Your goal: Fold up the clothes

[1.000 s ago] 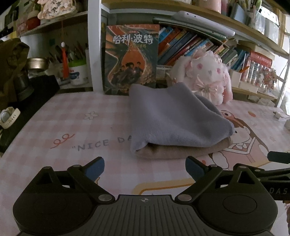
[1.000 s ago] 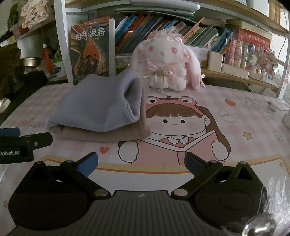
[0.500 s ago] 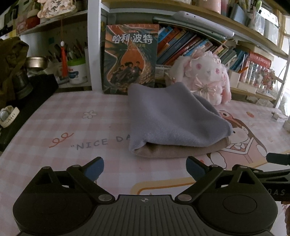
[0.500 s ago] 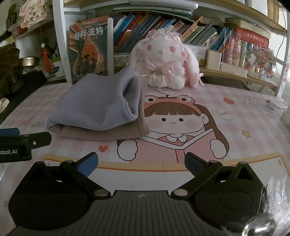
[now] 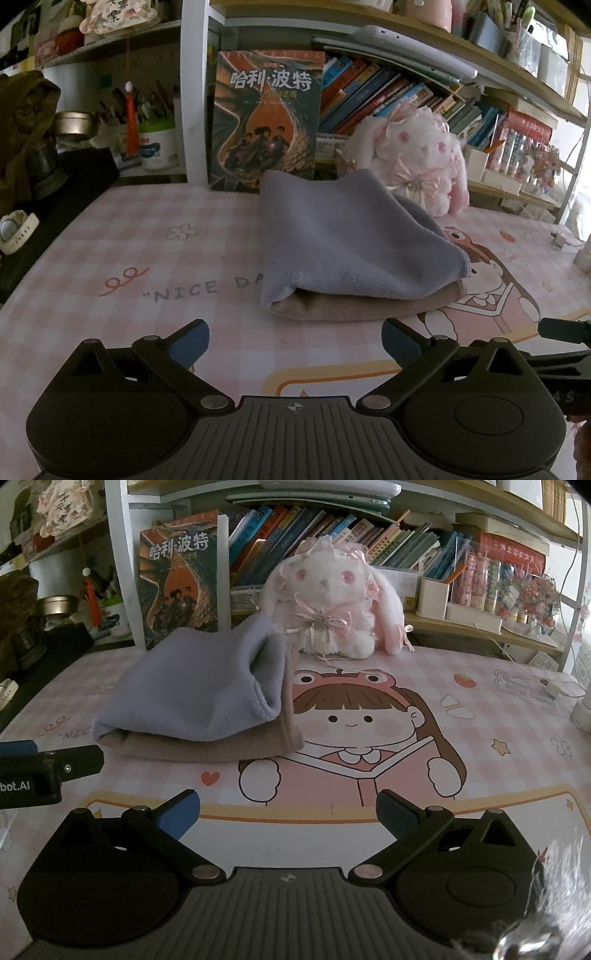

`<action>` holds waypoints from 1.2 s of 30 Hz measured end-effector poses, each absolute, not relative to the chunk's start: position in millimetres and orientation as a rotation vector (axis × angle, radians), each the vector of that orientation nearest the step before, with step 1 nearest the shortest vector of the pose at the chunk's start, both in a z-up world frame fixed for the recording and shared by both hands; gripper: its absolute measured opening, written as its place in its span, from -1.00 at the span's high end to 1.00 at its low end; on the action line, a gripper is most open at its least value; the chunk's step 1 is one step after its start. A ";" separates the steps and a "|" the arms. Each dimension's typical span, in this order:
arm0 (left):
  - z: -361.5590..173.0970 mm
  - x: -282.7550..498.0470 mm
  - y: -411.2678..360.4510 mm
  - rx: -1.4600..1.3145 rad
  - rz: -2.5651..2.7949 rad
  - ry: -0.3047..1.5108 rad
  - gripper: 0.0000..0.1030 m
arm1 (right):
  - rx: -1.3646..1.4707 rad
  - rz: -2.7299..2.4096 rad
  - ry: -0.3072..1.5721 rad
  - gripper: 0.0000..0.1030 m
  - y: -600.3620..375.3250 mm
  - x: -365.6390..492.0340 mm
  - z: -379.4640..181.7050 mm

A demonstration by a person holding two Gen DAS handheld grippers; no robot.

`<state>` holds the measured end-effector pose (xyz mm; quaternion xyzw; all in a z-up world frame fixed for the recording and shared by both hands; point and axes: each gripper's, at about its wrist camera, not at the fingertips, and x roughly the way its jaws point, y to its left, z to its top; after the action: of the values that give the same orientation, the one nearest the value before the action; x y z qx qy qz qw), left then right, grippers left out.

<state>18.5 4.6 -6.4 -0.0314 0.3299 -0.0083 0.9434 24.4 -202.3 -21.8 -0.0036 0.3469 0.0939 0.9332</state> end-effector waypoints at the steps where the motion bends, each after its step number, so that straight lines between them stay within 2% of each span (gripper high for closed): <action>1: -6.6 18.4 4.4 -0.063 -0.016 0.673 -0.96 | -0.008 0.192 0.710 -0.99 -202.1 24.2 -21.8; 36: -5.6 21.9 0.4 -0.057 -0.015 0.692 -0.96 | 0.006 0.211 0.701 -0.99 -201.7 25.7 -23.5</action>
<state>21.9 0.4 -5.6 -0.0281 0.3389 -0.0071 0.9404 25.7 -201.7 -23.5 0.0031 0.3428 0.1031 0.9337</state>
